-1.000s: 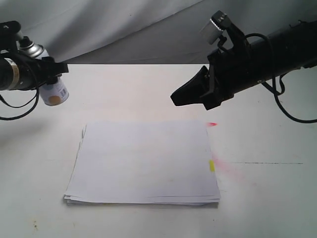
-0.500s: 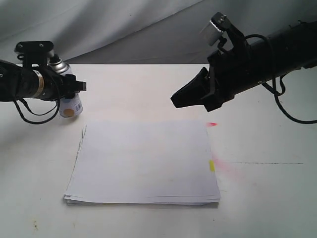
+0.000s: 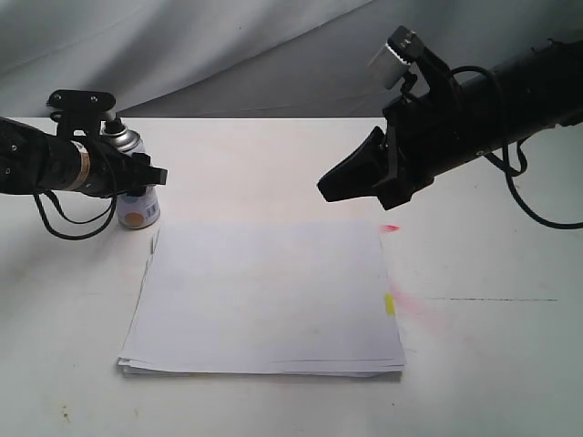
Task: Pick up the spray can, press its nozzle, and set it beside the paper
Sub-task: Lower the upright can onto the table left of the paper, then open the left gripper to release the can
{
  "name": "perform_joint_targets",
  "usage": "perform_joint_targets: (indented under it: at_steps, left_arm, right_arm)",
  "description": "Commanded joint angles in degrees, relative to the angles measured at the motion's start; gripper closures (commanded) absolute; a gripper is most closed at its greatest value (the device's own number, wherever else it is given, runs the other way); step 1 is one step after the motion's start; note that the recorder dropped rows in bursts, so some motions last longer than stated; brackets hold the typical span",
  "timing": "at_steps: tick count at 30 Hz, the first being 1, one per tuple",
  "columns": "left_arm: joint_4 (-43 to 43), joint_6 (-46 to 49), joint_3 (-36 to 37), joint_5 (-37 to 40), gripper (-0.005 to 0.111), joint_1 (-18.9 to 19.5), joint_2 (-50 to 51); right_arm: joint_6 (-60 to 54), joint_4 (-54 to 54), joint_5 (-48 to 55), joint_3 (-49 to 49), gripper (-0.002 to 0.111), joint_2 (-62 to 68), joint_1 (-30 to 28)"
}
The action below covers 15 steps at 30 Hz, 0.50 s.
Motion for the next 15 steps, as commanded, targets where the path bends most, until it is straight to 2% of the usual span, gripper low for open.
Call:
perform_joint_targets:
  at_steps: [1,3,5,7,11,12,15]
  left_arm:
    - [0.1,-0.8,-0.7,-0.7,0.107,0.0,-0.1]
    - [0.1,-3.0,-0.7,-0.8,0.104,0.0,-0.1]
    - [0.1,-3.5,-0.7,-1.2,0.095,0.0,-0.1]
    - [0.1,-3.5,-0.7,-1.8,0.080,0.0,-0.1]
    - [0.1,-5.3,-0.7,-2.7,0.037,0.0,-0.1]
    - [0.1,-6.2,-0.7,-2.7,0.029,0.0,-0.1]
    - [0.1,-6.5,-0.7,-2.7,0.023,0.0,-0.1]
  right_arm:
    - [-0.1,0.0,0.2,0.3,0.108,-0.5,0.0]
    - [-0.1,0.0,0.2,0.3,0.108,-0.5,0.0]
    - [-0.1,0.0,0.2,0.3,0.108,-0.5,0.0]
    - [-0.1,0.0,0.2,0.3,0.108,-0.5,0.0]
    - [-0.1,0.0,0.3,0.3,0.108,-0.5,0.0]
    - [-0.1,0.0,0.3,0.3,0.108,-0.5,0.0]
    - [-0.1,0.0,0.3,0.3,0.108,-0.5,0.0]
